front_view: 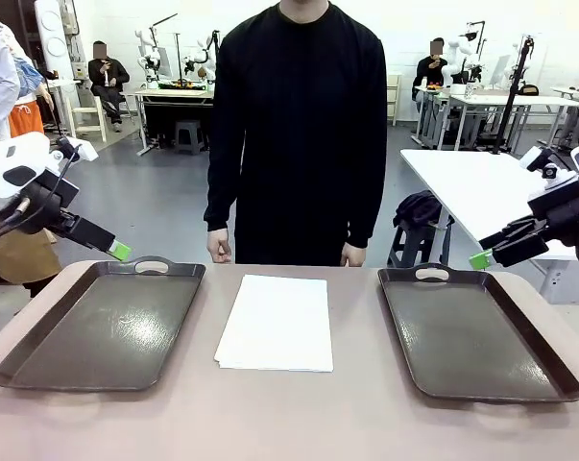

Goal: Sort the A4 documents.
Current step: Receive the A4 Paper.

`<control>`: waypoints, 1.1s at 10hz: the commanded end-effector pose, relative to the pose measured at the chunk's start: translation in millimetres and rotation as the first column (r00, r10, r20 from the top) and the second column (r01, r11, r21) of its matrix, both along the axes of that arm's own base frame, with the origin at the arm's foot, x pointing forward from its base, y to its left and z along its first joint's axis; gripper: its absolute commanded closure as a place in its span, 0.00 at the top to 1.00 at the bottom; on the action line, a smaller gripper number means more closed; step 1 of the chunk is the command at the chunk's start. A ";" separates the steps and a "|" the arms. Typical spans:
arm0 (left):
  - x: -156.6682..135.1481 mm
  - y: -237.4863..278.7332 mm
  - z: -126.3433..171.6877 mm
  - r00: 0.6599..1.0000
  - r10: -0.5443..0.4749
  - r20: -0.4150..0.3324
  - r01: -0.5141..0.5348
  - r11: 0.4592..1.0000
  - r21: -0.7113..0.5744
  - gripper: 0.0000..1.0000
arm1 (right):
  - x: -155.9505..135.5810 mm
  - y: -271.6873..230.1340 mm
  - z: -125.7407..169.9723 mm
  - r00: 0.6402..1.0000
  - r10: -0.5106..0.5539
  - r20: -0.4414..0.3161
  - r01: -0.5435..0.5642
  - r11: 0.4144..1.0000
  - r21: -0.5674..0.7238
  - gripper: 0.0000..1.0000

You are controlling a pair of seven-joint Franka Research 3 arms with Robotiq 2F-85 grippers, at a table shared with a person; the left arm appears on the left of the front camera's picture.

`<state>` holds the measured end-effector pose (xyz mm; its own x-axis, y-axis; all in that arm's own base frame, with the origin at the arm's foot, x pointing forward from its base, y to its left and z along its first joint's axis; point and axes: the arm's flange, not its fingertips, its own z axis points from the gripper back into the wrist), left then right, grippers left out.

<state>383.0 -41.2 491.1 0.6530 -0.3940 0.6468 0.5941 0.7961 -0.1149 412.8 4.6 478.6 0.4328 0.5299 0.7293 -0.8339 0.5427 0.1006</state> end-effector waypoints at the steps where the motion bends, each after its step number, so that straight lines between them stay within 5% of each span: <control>1: -5.4 1.8 -12.4 1.000 -0.012 0.015 0.012 1.000 -0.018 1.00 | -3.6 2.6 -0.7 1.000 0.002 0.013 -0.002 1.000 -0.024 1.00; 3: -7.8 3.2 -11.5 1.000 0.013 -0.017 -0.013 1.000 -0.024 1.00 | -2.0 4.3 -2.4 1.000 0.015 -0.024 -0.018 0.992 -0.126 1.00; 4: 0.2 -0.1 -0.6 1.000 0.001 -0.002 -0.001 1.000 -0.001 1.00 | -0.6 0.2 1.4 1.000 0.006 0.005 -0.006 1.000 -0.013 1.00; 11: 0.2 -0.1 -0.6 1.000 0.001 -0.002 -0.001 1.000 -0.001 1.00 | -0.6 0.2 1.4 1.000 0.006 0.005 -0.006 1.000 -0.013 1.00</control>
